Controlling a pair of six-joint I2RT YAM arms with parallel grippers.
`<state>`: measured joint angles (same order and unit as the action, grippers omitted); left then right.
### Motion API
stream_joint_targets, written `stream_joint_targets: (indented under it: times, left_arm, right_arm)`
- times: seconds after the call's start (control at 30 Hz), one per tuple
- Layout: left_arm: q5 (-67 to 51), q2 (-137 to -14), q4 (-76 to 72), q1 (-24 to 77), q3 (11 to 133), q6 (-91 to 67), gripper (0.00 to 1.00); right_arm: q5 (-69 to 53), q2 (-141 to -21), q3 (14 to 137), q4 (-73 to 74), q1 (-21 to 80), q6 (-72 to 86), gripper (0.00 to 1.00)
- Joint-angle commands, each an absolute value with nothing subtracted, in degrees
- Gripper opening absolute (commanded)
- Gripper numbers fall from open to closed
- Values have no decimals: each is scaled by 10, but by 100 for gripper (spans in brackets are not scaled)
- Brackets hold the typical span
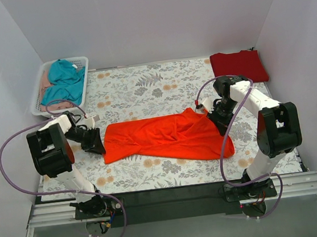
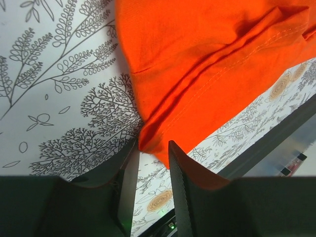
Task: Fold and stack the t-shirts
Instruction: Flatten the tshirt out
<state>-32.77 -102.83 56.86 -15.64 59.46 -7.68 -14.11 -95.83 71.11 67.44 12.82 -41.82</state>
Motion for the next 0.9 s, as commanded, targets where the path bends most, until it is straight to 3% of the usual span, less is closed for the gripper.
stream_joint_targets:
  times: [0.0, 0.2, 0.3, 0.57, 0.7, 0.87]
  left_arm:
    - [-345, -1027, 558, -158, 586, -68, 27]
    - [-345, -1001, 561, -158, 620, -89, 0]
    - [-362, -972, 581, -160, 668, -109, 0]
    - [-398, -960, 631, -166, 993, -201, 0]
    - [-404, -955, 600, -168, 1094, -257, 0]
    - [-389, -897, 521, -171, 1135, -311, 0]
  right_arm:
    - [-152, -947, 733, 688, 127, -410, 1]
    - [-150, -940, 747, 686, 127, -402, 1]
    - [-146, -936, 790, 686, 126, -393, 1]
    - [-100, -947, 1031, 678, 94, -373, 1]
    - [-52, -963, 1156, 652, 77, -363, 1]
    - [-3, -943, 1258, 603, 73, -351, 1]
